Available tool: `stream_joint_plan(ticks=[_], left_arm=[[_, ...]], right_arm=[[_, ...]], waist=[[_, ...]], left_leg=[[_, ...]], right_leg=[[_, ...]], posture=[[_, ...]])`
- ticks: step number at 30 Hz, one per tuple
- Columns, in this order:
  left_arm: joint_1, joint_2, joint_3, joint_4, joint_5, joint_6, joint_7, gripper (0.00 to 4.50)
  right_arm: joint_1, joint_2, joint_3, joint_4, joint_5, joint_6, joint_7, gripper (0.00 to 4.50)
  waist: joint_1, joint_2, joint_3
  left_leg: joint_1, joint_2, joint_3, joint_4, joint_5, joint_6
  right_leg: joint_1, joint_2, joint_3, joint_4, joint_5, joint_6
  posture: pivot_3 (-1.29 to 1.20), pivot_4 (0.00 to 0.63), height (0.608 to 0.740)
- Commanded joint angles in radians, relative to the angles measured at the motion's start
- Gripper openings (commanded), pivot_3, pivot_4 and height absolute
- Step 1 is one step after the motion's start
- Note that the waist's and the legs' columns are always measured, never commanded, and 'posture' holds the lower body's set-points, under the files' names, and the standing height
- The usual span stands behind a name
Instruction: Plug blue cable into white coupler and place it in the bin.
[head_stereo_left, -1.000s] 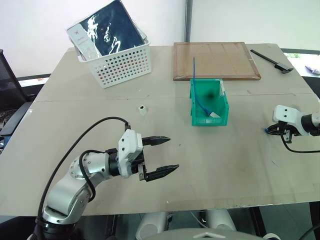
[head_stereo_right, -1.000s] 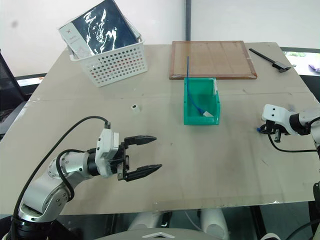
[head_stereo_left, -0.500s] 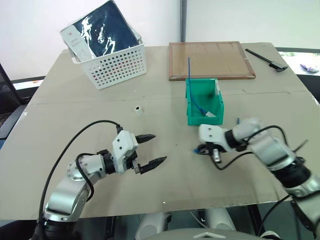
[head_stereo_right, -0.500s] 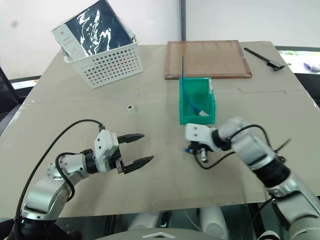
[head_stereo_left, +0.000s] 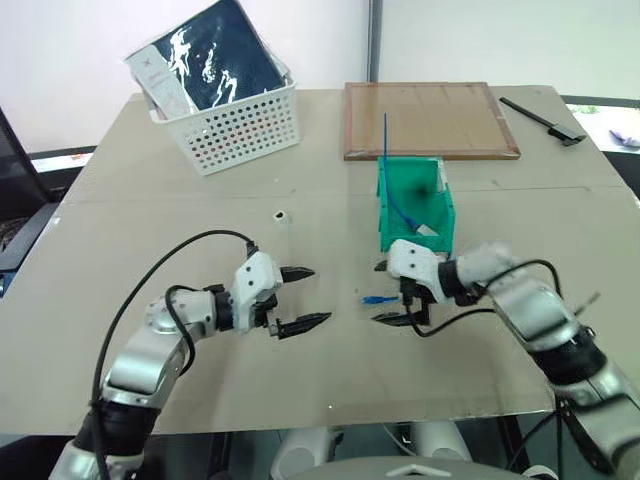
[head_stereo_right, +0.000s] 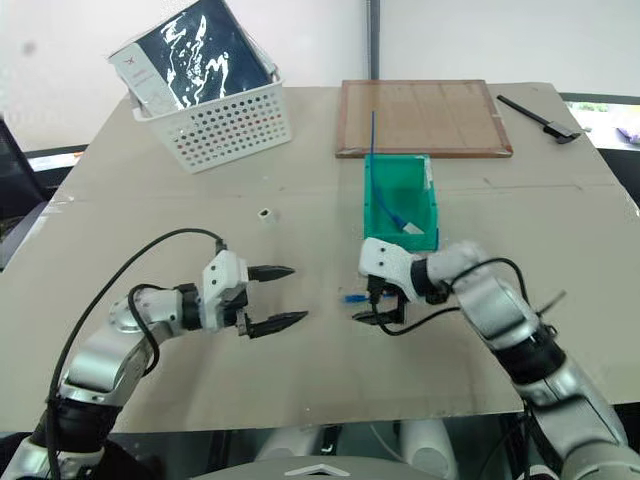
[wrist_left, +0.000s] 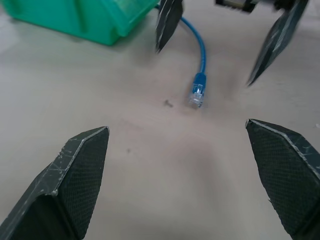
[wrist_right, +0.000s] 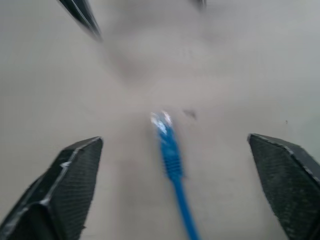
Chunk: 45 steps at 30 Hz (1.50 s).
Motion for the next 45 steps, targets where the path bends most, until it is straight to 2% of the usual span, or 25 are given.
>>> stream_joint_plan(ticks=[1, 2, 6, 10, 13, 16, 24, 30, 37, 41, 43, 45], left_arm=[[-0.072, -0.026, -0.052, 0.055, 0.033, -0.039, -0.046, 4.50], [-0.089, -0.033, -0.064, 0.071, 0.041, -0.048, -0.053, 4.50], [-0.172, -0.070, -0.153, 0.176, 0.122, -0.126, -0.101, 4.50], [-0.226, -0.119, -0.189, 0.259, 0.169, -0.172, -0.095, 4.50], [-0.280, -0.164, -0.219, 0.329, 0.209, -0.191, -0.094, 4.50], [-0.313, -0.176, -0.239, 0.383, 0.232, -0.223, -0.124, 3.58], [-0.346, -0.171, -0.259, 0.449, 0.264, -0.288, -0.193, 0.17], [-0.339, -0.204, -0.211, 0.359, 0.139, -0.269, -0.248, 0.08], [-0.425, -0.300, -0.171, 0.236, 0.056, -0.309, -0.225, 0.08], [-0.472, -0.353, -0.146, 0.279, 0.090, -0.391, -0.168, 0.08], [-0.485, -0.370, -0.136, 0.302, 0.110, -0.443, -0.140, 0.00], [-0.494, -0.379, -0.130, 0.315, 0.124, -0.480, -0.116, 0.00]], right_arm=[[0.146, -0.039, -0.178, -0.199, 0.114, 0.000, -0.041, 4.47], [0.184, -0.039, -0.214, -0.227, 0.134, 0.000, -0.063, 4.47], [0.496, 0.001, -0.430, -0.303, 0.127, -0.171, -0.181, 4.47], [0.714, -0.001, -0.487, -0.338, 0.068, -0.325, -0.239, 4.47], [0.818, 0.015, -0.491, -0.373, 0.035, -0.361, -0.301, 4.47], [0.851, 0.035, -0.471, -0.395, 0.024, -0.364, -0.357, 4.50], [0.875, 0.043, -0.432, -0.445, 0.030, -0.312, -0.444, 4.50], [0.851, 0.155, -0.423, -0.524, 0.215, -0.075, -0.567, 4.50], [0.891, 0.258, -0.510, -0.555, 0.541, 0.103, -0.664, 4.50], [0.788, 0.294, -0.513, -0.589, 0.707, 0.144, -0.790, 4.50], [0.731, 0.311, -0.502, -0.579, 0.766, 0.157, -0.860, 3.98], [0.671, 0.338, -0.485, -0.561, 0.810, 0.152, -0.930, 3.98]], waist=[[0.005, 0.000, 0.000], [0.009, 0.000, 0.000], [0.015, 0.000, 0.000], [0.011, 0.000, 0.000], [0.007, -0.001, -0.001], [0.005, -0.001, -0.002], [0.008, -0.001, -0.002], [0.012, -0.001, -0.002], [0.016, -0.001, -0.002], [0.007, -0.001, -0.002], [0.002, 0.000, -0.002], [-0.002, 0.000, -0.002]], left_leg=[[0.000, 0.000, 0.000, 0.000, 0.000, 0.000], [0.000, 0.000, 0.000, 0.000, 0.000, 0.000], [0.000, 0.000, 0.001, 0.000, -0.002, 0.004], [0.002, 0.000, 0.004, 0.000, -0.002, 0.004], [0.003, 0.001, 0.006, 0.001, -0.002, 0.005], [0.005, 0.002, 0.005, 0.002, -0.002, 0.005], [0.005, 0.001, 0.005, 0.002, -0.002, 0.005], [0.004, 0.001, 0.004, 0.002, -0.002, 0.005], [0.003, 0.001, 0.002, 0.002, -0.002, 0.005], [0.004, 0.001, 0.003, 0.004, -0.002, 0.005], [0.004, 0.002, 0.003, 0.004, -0.002, 0.005], [0.004, 0.002, 0.003, 0.004, -0.002, 0.005]], right_leg=[[0.000, 0.000, 0.000, 0.000, 0.000, 0.000], [0.000, 0.000, 0.000, 0.000, 0.000, 0.000], [0.000, 0.000, 0.000, 0.000, 0.000, 0.000], [0.000, 0.000, 0.003, 0.001, 0.000, 0.000], [0.001, 0.002, 0.004, 0.002, -0.001, 0.001], [0.003, 0.002, 0.003, 0.002, -0.002, 0.003], [0.003, 0.002, 0.004, 0.002, -0.001, 0.001], [0.003, 0.001, 0.003, 0.001, -0.001, 0.001], [0.003, 0.001, 0.002, 0.001, 0.000, 0.001], [0.004, 0.001, 0.002, 0.001, 0.000, 0.001], [0.004, 0.002, 0.002, 0.002, -0.001, 0.001], [0.004, 0.003, 0.002, 0.002, -0.001, 0.001]], posture=[[0.00, 0.150, 0.740], [0.00, 0.150, 0.740], [0.00, 0.150, 0.740], [0.00, 0.150, 0.740], [0.00, 0.150, 0.740], [0.00, 0.150, 0.740], [0.00, 0.150, 0.740], [0.00, 0.150, 0.740], [0.00, 0.150, 0.740], [0.00, 0.150, 0.740], [0.00, 0.150, 0.740], [0.00, 0.150, 0.740]])
